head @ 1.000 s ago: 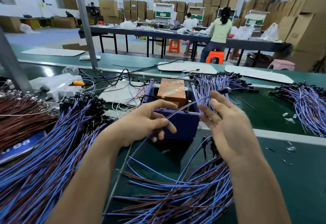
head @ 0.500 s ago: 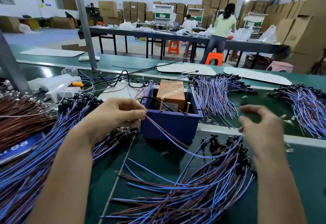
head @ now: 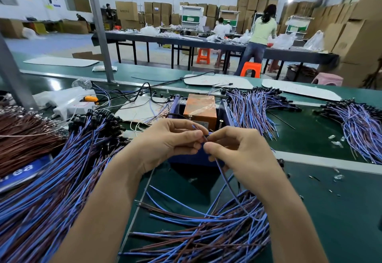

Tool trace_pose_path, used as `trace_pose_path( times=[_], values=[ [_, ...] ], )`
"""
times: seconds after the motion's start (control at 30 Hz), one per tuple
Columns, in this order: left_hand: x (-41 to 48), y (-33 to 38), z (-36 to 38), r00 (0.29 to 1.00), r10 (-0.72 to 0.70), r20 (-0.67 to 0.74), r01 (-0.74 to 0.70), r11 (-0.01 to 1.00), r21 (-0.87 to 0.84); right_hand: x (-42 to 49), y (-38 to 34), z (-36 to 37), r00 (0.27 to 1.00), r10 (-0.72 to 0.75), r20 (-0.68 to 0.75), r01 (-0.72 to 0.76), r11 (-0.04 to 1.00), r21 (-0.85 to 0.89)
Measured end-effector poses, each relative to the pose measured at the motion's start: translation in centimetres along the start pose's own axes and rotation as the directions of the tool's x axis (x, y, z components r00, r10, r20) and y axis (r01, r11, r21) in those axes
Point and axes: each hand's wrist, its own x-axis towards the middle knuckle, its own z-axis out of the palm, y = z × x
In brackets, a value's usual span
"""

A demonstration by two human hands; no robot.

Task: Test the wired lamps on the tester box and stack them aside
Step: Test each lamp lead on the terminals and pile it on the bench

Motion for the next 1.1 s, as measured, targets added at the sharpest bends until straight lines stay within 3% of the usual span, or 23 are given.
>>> trace_pose_path(
  times=[0.13,0.33,0.5,0.67,0.97,1.1],
  values=[
    [0.3,-0.3,0.7,0.998,-0.038,-0.059,0.035,0.997,-0.064,0.4,0.5,0.2,0.998,0.029,-0.051,-0.027,0.999,0.044],
    [0.9,-0.9,1.7,0.980,-0.102,-0.169,0.089,0.993,-0.078,1.0,1.4,0.4,0.983,0.034,-0.180,-0.042,0.998,-0.040],
    [1.2,-1.3,1.2,0.933,-0.139,-0.332,0.105,0.987,-0.118,1.5,2.6,-0.1,0.936,0.104,-0.336,-0.121,0.992,-0.031],
    [1.6,-2.3,0.5,0.907,-0.227,-0.354,0.165,0.967,-0.196,1.8,3.8,-0.3,0.932,0.158,-0.327,-0.208,0.970,-0.125],
    [1.6,-2.6,0.2,0.913,-0.287,-0.289,0.281,0.958,-0.061,2.1,4.3,0.4,0.947,0.155,-0.282,-0.197,0.972,-0.126],
    [1.6,-2.6,0.2,0.918,-0.152,-0.367,0.207,0.972,0.114,2.1,4.3,0.5,0.951,0.142,-0.273,-0.182,0.975,-0.128]
  ],
)
